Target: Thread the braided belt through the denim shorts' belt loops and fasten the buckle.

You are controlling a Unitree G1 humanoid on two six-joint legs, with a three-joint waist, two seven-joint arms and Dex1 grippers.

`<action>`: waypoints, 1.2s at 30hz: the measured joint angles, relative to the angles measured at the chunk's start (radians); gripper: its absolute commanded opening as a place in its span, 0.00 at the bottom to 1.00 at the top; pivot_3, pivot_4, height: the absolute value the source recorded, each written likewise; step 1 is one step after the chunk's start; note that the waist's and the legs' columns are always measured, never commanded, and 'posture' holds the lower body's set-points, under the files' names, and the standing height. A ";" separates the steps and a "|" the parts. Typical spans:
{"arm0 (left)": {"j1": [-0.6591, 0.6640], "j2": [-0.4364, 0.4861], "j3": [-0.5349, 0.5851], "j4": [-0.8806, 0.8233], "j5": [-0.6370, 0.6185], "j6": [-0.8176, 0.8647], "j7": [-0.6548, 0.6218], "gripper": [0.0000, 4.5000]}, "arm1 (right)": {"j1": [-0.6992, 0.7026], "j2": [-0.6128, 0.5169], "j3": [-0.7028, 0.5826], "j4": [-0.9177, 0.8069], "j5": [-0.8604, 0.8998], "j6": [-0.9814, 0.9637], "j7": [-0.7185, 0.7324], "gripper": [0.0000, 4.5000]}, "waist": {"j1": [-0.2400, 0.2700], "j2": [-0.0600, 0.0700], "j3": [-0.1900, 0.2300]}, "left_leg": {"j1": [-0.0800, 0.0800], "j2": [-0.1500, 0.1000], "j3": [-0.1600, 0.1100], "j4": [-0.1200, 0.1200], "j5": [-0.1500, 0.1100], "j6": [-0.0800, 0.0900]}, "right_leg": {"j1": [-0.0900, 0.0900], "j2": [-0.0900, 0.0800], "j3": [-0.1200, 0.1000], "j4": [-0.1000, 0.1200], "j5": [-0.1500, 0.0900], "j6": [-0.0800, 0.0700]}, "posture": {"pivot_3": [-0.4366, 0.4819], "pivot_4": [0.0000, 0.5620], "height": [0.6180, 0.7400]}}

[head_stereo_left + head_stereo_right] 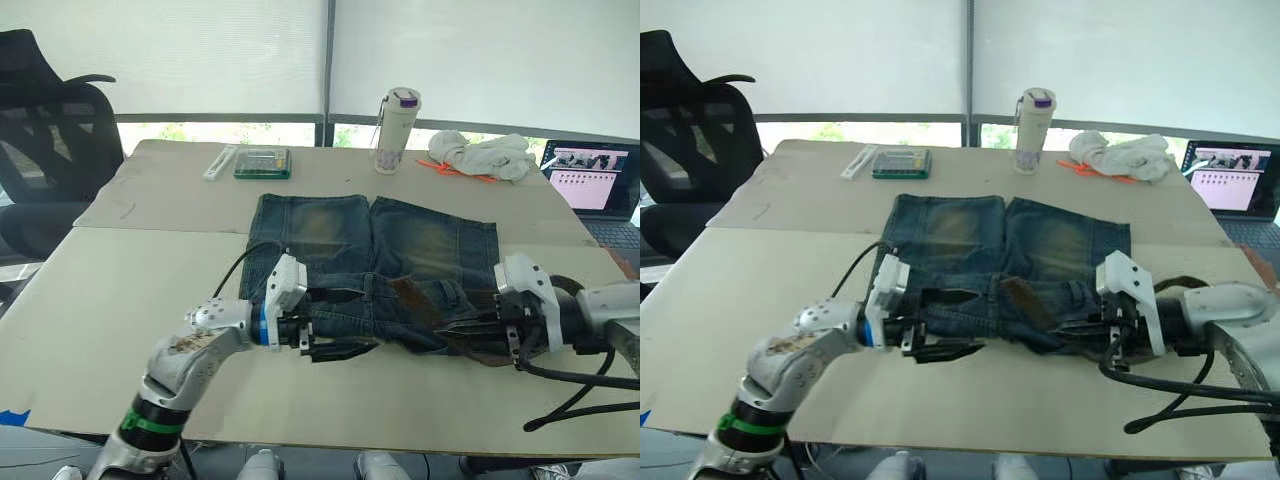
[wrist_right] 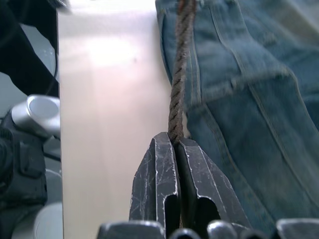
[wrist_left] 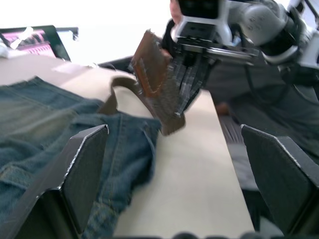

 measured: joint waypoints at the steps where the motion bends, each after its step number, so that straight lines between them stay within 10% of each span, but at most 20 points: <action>1: 0.000 -0.022 -0.002 0.006 0.001 -0.002 0.014 1.00 | -0.017 0.000 0.015 -0.019 0.007 0.010 -0.005 0.01 | 0.000 0.000 0.000 | 0.000 0.000 0.000 0.000 0.000 0.000 | 0.000 0.000 0.000 0.000 0.000 0.000 | 0.48 0.27 0.98; 8: -0.011 -0.058 -0.004 0.023 -0.021 0.008 0.003 1.00 | -0.061 0.000 0.098 -0.070 0.005 0.019 -0.009 0.01 | -0.001 0.000 0.000 | 0.000 0.000 0.000 0.000 0.000 0.000 | 0.000 0.000 0.000 0.000 0.000 0.000 | 0.48 0.27 0.98; 23: -0.049 -0.025 0.005 0.023 -0.091 0.055 -0.082 0.01 | -0.043 0.004 0.136 -0.153 -0.011 0.023 -0.068 0.00 | 0.001 0.000 0.000 | 0.000 0.000 0.000 0.000 0.000 0.000 | 0.000 0.000 0.000 0.000 0.000 0.000 | 0.48 0.27 0.98; 36: 0.014 -0.180 0.064 0.022 -0.172 0.163 0.173 0.00 | 0.246 0.187 -0.361 -0.175 0.429 0.216 -0.317 1.00 | 0.019 0.000 0.000 | -0.001 0.000 -0.002 0.000 0.000 0.000 | 0.001 0.000 0.000 0.000 0.000 0.000 | 0.48 0.27 0.98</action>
